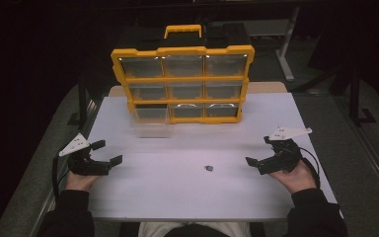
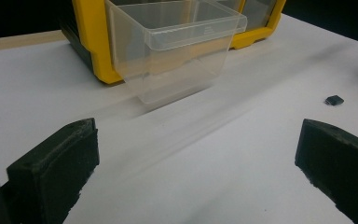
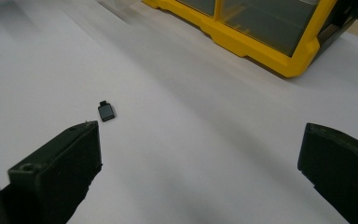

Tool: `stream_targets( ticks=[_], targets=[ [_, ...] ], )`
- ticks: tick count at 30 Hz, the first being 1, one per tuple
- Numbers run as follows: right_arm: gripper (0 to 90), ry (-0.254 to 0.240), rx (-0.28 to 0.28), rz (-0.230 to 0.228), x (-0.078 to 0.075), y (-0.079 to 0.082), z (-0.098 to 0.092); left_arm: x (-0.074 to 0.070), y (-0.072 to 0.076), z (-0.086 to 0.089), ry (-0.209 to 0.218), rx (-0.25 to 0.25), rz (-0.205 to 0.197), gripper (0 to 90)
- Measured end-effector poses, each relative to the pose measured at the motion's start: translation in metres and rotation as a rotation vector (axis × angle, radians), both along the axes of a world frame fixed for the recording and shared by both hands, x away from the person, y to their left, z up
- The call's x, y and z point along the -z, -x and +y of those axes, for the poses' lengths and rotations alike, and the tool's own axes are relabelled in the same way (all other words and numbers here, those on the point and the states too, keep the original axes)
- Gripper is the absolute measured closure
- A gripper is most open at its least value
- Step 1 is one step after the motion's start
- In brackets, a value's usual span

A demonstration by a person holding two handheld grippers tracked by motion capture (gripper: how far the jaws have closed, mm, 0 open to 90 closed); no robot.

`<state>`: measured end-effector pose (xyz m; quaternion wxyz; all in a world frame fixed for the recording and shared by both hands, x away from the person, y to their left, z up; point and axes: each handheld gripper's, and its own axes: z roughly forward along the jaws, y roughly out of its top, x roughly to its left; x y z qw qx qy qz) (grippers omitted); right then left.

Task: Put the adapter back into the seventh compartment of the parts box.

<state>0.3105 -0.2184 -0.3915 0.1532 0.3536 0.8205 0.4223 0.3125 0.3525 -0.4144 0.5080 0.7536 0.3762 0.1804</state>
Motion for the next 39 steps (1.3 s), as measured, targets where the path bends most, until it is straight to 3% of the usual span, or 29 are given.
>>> stream_targets(
  ticks=[39],
  targets=[
    [0.0, 0.107, -0.135, 0.046, -0.018, -0.02, 0.047, -0.001, 0.001, 0.0, 0.004, -0.006, -0.018, 0.0]
  ],
)
